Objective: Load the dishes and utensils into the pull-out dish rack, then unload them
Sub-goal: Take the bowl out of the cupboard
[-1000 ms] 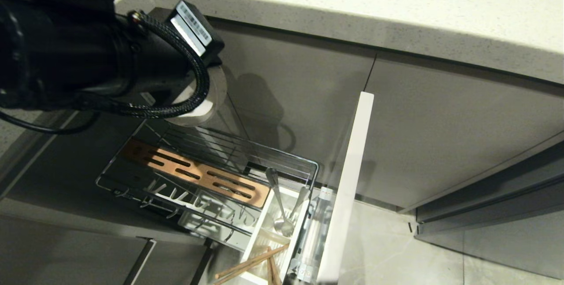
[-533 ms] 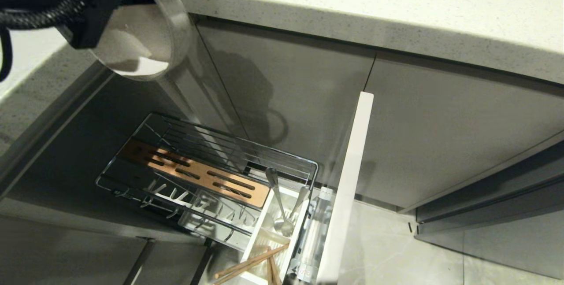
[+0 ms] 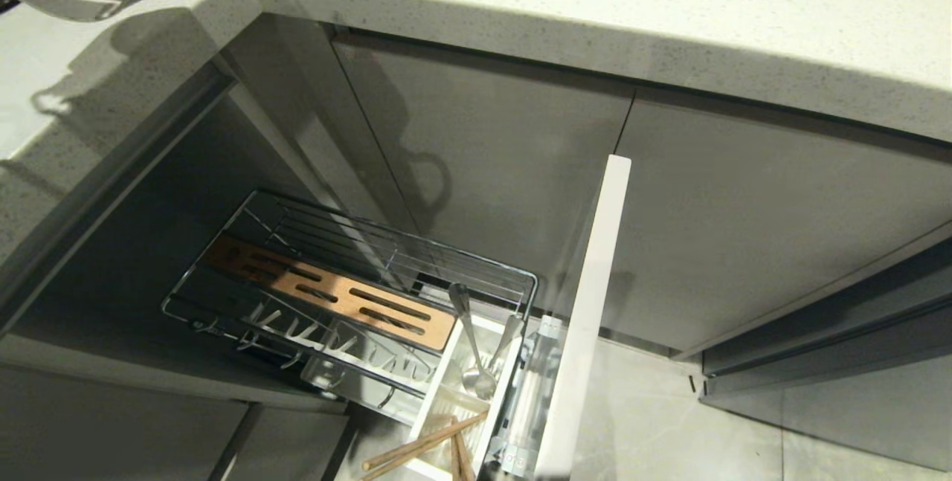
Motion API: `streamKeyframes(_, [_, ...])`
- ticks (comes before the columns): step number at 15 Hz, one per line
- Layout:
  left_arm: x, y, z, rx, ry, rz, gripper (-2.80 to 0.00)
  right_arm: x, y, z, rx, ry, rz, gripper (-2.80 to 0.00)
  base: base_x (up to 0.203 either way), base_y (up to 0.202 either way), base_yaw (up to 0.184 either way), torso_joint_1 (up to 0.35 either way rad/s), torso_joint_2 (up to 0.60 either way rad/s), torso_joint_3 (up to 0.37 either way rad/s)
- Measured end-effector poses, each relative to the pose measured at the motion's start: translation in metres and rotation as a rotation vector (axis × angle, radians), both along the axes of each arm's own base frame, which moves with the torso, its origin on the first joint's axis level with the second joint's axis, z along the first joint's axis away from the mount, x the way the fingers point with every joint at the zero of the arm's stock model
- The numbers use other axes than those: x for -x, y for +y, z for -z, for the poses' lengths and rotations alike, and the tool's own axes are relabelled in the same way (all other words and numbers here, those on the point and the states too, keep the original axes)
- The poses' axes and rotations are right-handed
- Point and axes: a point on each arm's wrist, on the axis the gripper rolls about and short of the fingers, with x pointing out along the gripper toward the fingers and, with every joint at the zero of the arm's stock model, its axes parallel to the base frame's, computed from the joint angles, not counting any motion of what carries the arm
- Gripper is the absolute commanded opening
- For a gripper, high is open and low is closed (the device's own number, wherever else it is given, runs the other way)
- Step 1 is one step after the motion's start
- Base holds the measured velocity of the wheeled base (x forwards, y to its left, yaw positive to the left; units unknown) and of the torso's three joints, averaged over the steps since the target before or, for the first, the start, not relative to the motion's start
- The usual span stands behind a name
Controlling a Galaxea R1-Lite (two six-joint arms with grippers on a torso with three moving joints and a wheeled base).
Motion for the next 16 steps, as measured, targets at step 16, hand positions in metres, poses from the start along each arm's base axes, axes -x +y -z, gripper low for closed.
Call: streamKeyframes(16, [0.052,0.116,0.006,-0.308,0.098,-0.369,-2.8,0.0,0.0,0.0,0.0,0.0,0.0,-2.8,0.0,0.0,0.0,0.0,0.0,0.0])
